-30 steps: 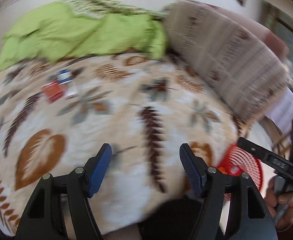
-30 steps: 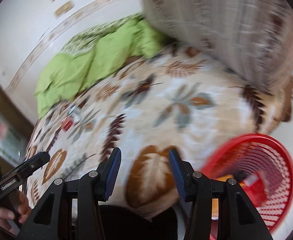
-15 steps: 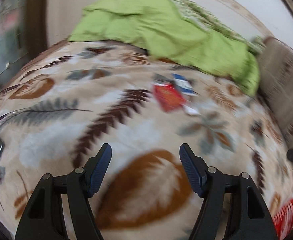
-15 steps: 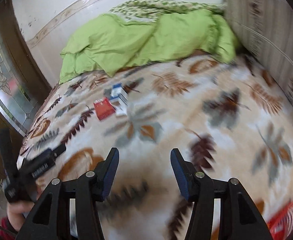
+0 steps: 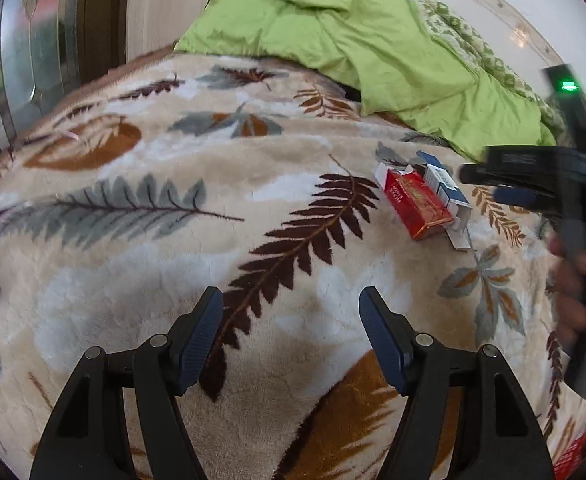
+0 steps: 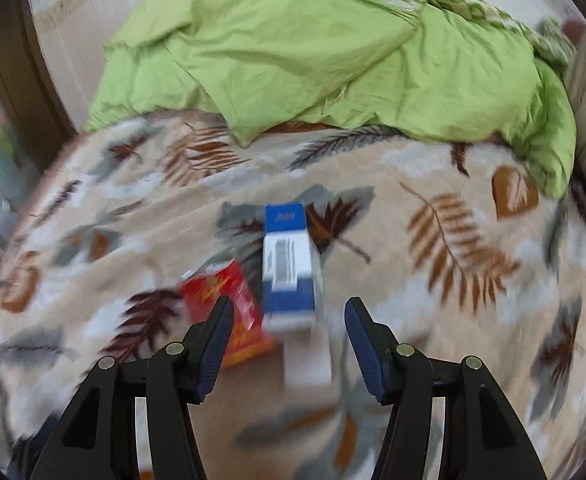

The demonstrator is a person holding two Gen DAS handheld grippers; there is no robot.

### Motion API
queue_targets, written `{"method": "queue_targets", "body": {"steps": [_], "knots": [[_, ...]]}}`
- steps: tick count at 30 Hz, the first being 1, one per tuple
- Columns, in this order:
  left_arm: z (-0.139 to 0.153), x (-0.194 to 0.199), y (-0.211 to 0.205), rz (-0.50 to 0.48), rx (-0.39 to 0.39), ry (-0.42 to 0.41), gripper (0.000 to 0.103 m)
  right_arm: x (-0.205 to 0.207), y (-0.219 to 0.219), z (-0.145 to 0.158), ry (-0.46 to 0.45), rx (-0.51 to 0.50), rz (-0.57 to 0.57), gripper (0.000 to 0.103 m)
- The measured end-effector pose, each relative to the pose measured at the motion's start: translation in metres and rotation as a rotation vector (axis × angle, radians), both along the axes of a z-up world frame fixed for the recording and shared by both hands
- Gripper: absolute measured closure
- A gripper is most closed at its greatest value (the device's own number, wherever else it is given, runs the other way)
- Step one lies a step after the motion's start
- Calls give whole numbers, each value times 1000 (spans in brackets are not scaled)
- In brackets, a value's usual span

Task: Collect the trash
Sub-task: 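Grasp the red cigarette pack with the left tool while the right tool grasps the white-blue box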

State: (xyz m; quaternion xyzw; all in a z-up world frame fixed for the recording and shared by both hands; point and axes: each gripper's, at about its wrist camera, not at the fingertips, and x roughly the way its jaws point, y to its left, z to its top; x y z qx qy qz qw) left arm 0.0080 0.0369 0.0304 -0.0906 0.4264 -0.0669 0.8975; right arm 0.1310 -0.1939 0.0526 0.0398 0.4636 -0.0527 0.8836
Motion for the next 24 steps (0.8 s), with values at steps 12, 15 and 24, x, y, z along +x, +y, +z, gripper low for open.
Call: {"method": "queue_targets", "body": {"steps": [12,15,24], "knots": [[-2,7,10,14,-48,22,34,25,-6,-34,61,-15,28,68],[0,8,14,27,-72,17,34,2,11,-31,58,102,115,68],[8,11,25,33,-111,-28,28,-92,38,-15,-12,299,204,68]]}}
